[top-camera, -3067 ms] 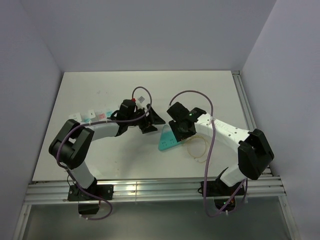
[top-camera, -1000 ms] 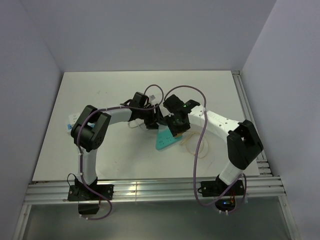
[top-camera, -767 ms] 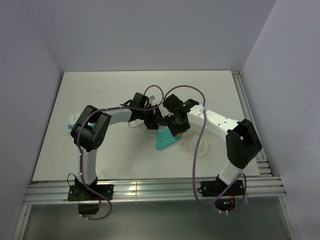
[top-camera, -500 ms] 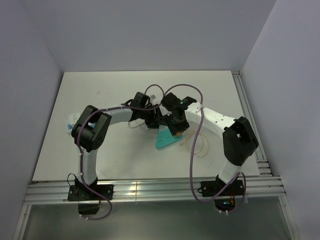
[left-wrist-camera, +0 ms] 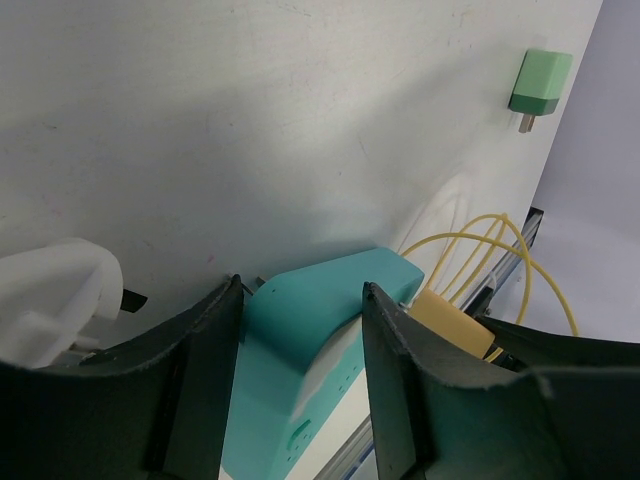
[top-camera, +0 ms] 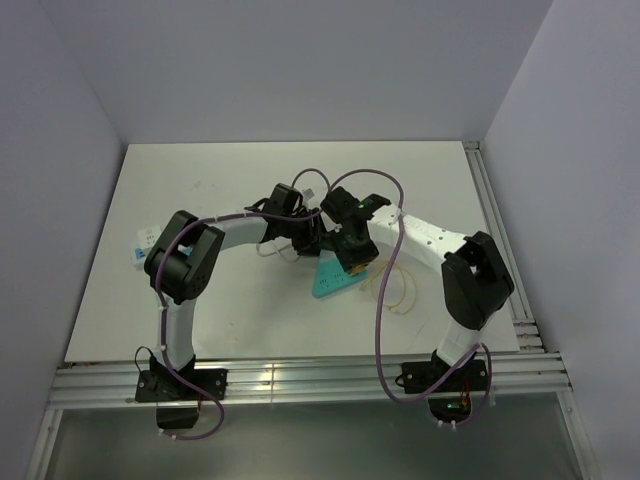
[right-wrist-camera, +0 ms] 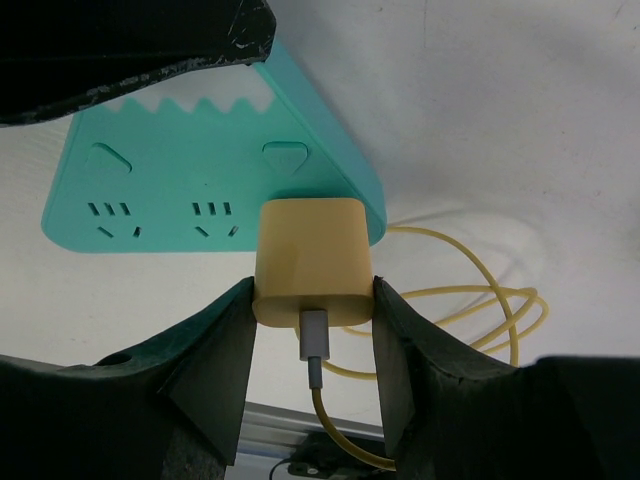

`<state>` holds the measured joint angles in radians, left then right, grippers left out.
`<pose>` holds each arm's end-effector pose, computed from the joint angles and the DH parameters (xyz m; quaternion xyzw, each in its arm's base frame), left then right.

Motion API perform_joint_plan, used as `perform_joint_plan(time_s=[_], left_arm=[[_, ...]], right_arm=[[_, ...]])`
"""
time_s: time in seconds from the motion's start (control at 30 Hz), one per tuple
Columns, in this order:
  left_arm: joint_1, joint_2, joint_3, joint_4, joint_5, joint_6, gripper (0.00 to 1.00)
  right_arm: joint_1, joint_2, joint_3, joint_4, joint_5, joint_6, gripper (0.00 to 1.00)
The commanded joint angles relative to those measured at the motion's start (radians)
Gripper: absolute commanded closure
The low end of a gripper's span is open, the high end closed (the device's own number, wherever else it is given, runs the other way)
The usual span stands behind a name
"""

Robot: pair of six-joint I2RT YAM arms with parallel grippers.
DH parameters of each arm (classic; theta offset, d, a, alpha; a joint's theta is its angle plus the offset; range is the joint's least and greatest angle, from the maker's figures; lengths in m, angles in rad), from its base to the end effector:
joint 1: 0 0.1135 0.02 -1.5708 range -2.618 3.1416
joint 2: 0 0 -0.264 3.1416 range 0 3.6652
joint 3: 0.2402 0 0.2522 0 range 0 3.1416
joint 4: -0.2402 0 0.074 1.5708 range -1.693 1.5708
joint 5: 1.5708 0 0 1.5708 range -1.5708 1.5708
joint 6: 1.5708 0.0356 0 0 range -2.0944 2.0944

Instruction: Insert the plug

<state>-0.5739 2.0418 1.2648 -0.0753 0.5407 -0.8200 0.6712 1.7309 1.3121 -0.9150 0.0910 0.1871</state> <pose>0.3472 -0.2463 0.1411 -0.0175 0.9069 -0.4092 0.0993 0.2651 0.2064 0.2229 -0.2325 0.9643 0.0081 0.1262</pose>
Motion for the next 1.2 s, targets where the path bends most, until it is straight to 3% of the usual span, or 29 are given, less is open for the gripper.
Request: perform_joint_plan(time_s=[0.0, 0.47, 0.77, 0.93, 1.07, 1.17], left_arm=[[-0.032, 0.044, -0.005, -0.083, -0.047, 0.073, 0.57], [-0.035, 0.049, -0.008, -0.084, -0.044, 0.082, 0.6], [-0.043, 0.054, 0.004, -0.093, -0.047, 0.082, 0.62], [-0.044, 0.052, -0.001, -0.087, -0.045, 0.082, 0.63], [-0.044, 0.057, 0.001, -0.093, -0.044, 0.084, 0.63], [-0.043, 0.058, 0.004, -0.084, -0.039, 0.079, 0.63]], right_arm=[[0.002, 0.019, -0.056, 0.062, 0.016, 0.003, 0.9], [0.001, 0.064, -0.149, 0.179, -0.045, 0.012, 0.91], [0.001, 0.156, -0.024, 0.015, -0.059, -0.011, 0.9], [0.002, 0.164, -0.059, 0.05, -0.073, -0.009, 0.9], [0.002, 0.124, -0.067, 0.071, -0.054, 0.008, 0.84], [0.002, 0.07, -0.024, 0.058, -0.019, 0.02, 0.7]])
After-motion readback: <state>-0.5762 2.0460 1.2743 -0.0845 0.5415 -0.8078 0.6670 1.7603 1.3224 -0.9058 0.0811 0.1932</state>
